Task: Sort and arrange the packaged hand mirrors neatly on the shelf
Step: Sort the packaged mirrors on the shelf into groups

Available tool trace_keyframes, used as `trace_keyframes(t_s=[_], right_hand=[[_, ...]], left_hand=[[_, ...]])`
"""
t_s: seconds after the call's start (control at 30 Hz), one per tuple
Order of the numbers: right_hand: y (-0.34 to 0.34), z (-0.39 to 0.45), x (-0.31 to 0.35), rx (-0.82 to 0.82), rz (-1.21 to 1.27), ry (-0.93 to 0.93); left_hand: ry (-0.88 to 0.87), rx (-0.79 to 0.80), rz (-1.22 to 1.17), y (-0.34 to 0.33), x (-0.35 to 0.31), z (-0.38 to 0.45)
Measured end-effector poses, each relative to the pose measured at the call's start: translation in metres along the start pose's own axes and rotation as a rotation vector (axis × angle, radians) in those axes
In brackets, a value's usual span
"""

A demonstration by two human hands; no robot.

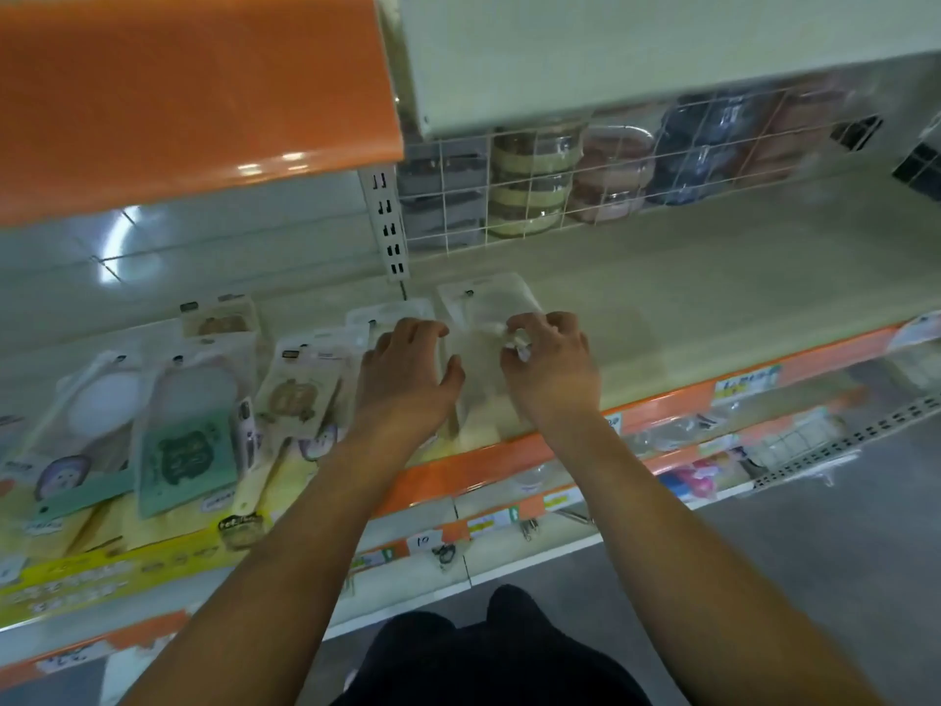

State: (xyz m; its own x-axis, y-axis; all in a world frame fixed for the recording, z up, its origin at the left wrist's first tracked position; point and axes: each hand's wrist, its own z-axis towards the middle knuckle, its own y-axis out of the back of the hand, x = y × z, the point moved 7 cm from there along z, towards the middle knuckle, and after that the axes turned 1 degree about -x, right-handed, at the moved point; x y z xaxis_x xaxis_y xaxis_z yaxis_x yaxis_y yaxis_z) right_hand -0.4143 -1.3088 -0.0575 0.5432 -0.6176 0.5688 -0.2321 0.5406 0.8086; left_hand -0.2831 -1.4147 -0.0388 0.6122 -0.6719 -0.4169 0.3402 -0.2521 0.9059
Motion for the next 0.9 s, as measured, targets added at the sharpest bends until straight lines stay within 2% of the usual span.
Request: trace_keyframes(t_s=[0.27,0.53,0.77,0.9], right_hand=[[0.000,0.018,-0.035,0.081,-0.083,0.017],[-0.010,0.023,-0.051,0.195,-0.170,-0.032],[-0.011,0.021,-0.053,0.223,-0.281,-0.026],[-0.014,0.017,-0.052,0.221,-0.248,-0.015]], left_hand=[[0.085,-0.025,-0.005,-0.018,-0.027,-0.003],[0.081,-0.027,0.042,-0.033,-0.031,-0.008],[0.090,-0.043,0.020,-0.024,-0.034,0.000],[0.087,-0.033,0.022,-0.027,-0.031,-0.005]])
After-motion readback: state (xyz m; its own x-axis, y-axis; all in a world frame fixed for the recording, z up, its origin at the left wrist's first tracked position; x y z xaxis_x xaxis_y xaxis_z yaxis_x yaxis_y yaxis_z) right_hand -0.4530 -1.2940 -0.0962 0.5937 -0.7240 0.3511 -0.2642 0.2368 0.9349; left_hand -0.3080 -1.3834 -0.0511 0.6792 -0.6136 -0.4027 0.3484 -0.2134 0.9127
